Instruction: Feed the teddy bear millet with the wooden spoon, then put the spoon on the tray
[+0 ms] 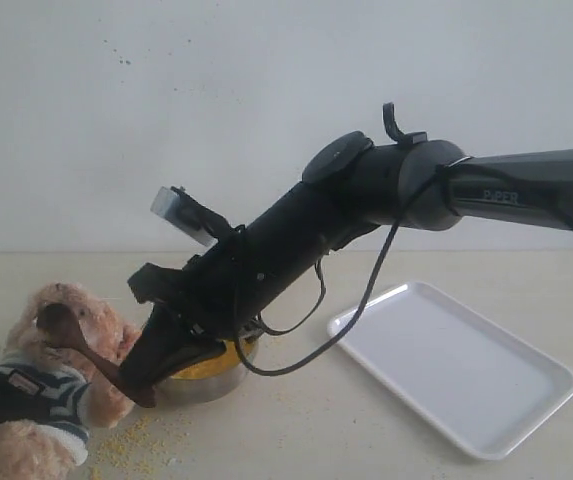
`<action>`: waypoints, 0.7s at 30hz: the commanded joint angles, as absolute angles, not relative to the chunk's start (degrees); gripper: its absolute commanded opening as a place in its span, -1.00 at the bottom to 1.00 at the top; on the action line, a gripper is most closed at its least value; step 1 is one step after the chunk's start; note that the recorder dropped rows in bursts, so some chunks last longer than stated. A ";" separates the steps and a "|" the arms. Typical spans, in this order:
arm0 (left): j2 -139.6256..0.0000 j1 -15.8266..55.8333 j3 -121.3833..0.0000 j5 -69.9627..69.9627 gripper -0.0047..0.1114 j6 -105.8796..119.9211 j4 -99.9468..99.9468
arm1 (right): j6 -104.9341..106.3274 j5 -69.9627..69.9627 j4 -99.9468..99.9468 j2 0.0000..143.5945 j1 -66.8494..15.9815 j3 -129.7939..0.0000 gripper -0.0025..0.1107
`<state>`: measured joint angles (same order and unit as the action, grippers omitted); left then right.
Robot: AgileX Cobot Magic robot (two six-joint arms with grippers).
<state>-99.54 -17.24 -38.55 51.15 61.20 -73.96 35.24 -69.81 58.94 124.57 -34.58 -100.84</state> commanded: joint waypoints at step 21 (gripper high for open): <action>-99.34 -17.42 -38.42 52.47 -0.85 61.54 -75.11 | 49.50 -67.79 53.99 123.79 -34.51 -100.67 -0.96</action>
